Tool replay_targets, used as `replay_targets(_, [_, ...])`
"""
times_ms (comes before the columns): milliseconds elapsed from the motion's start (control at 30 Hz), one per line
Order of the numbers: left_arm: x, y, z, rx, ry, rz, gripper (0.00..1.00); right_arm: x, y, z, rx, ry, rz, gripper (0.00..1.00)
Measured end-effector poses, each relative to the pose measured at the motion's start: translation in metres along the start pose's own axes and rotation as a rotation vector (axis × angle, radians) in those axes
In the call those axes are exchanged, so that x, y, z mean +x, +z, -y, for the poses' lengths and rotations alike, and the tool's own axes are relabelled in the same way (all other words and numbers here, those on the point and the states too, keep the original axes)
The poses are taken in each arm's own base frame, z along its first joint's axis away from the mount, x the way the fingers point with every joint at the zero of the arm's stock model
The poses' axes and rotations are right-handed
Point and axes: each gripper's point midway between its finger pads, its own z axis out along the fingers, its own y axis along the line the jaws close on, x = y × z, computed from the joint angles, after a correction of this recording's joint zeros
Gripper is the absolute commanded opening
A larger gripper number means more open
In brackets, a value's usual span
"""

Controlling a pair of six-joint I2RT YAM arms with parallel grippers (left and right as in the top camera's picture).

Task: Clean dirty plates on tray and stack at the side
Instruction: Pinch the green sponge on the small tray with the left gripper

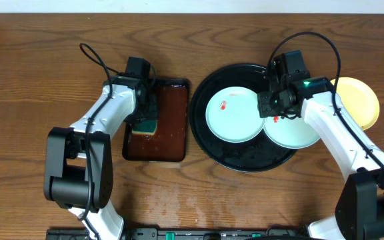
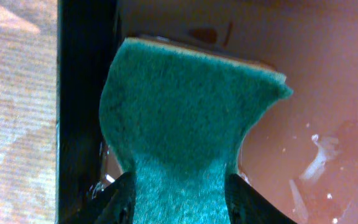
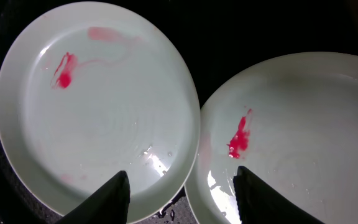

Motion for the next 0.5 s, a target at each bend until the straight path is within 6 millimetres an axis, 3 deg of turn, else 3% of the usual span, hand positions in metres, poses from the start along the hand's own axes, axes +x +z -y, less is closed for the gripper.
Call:
replay_targets(267, [0.002,0.0081,-0.0004,0.004,-0.012,0.014,0.5,0.0002,0.0001,0.0,0.0,0.0,-0.001,0.53])
replay_targets(500, [0.0028,0.0094,-0.0006,0.005,-0.022,0.015,0.38,0.0002,0.0001,0.0,0.0,0.0,-0.001,0.53])
